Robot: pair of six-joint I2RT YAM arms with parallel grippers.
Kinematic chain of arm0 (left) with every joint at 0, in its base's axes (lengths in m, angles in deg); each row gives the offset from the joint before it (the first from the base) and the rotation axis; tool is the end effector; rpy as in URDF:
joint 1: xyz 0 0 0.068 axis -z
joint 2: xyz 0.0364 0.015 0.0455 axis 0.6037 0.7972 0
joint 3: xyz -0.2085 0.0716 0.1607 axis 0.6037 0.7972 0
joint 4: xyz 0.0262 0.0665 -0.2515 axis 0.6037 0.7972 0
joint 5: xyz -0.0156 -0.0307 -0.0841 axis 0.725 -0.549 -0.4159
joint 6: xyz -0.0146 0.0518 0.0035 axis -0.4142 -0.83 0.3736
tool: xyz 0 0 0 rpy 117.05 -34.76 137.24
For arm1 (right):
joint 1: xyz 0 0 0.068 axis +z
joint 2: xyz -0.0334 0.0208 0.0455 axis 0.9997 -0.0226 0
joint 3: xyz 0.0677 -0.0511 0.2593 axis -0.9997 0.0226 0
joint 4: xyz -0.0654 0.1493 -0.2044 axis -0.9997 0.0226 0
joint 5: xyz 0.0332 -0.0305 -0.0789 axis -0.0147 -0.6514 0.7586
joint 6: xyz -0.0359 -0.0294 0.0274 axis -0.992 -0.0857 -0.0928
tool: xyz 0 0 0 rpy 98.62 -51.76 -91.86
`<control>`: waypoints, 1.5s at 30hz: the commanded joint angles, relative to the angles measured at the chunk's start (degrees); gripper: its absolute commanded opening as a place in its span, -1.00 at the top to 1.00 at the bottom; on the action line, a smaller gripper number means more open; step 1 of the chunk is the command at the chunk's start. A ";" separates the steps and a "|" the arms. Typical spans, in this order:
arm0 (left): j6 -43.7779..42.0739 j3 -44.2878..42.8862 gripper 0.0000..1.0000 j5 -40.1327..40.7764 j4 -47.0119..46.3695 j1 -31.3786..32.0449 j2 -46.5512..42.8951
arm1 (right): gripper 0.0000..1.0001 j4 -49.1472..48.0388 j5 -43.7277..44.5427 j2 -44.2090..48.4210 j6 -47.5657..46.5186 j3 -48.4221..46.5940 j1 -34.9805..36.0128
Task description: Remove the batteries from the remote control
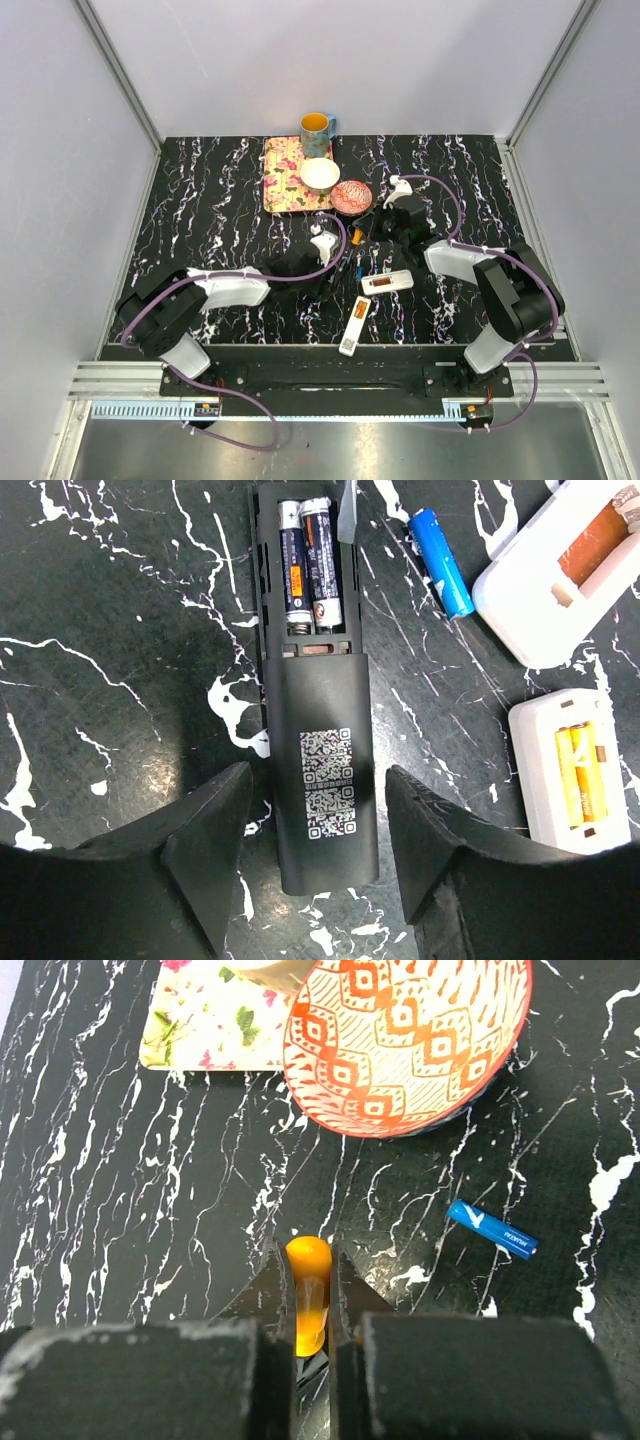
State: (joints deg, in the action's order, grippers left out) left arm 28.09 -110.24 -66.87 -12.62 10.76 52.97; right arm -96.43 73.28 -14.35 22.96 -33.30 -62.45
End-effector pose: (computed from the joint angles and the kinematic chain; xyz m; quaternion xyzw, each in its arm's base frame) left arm 0.2015 -0.2239 0.1483 0.2510 0.8880 -0.2138 0.3206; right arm 0.3046 0.1560 0.1873 -0.0467 0.8358 0.2929 0.4620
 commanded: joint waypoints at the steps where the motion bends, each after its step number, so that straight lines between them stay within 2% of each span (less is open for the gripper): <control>1: 1.92 2.15 -0.16 -3.44 1.78 0.97 0.60 | 1.00 -4.01 3.70 -0.70 0.08 -1.65 0.63; 8: 2.54 2.07 -0.02 -4.06 1.16 1.41 0.86 | 1.00 -3.75 4.23 -1.67 1.05 -2.62 0.72; 13: 2.80 1.89 -0.01 -4.41 1.08 1.49 0.95 | 1.00 -2.34 3.70 -2.99 1.22 -3.24 0.90; 27: 3.94 -0.13 0.03 -2.48 1.96 1.50 4.03 | 1.00 -1.64 -5.44 -3.60 8.69 -3.67 1.95; 38: 3.59 0.04 0.05 -1.86 2.04 1.41 4.90 | 1.00 -2.08 -4.48 -3.96 8.96 -4.03 1.95; 45: 3.85 -0.75 -0.18 -4.15 2.48 1.41 4.03 | 1.00 -1.55 -0.87 0.00 6.76 -3.15 1.78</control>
State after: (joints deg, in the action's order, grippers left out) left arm 31.28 -111.27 -68.92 -15.53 11.94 55.22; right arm -96.57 69.65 -18.65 31.44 -35.34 -61.00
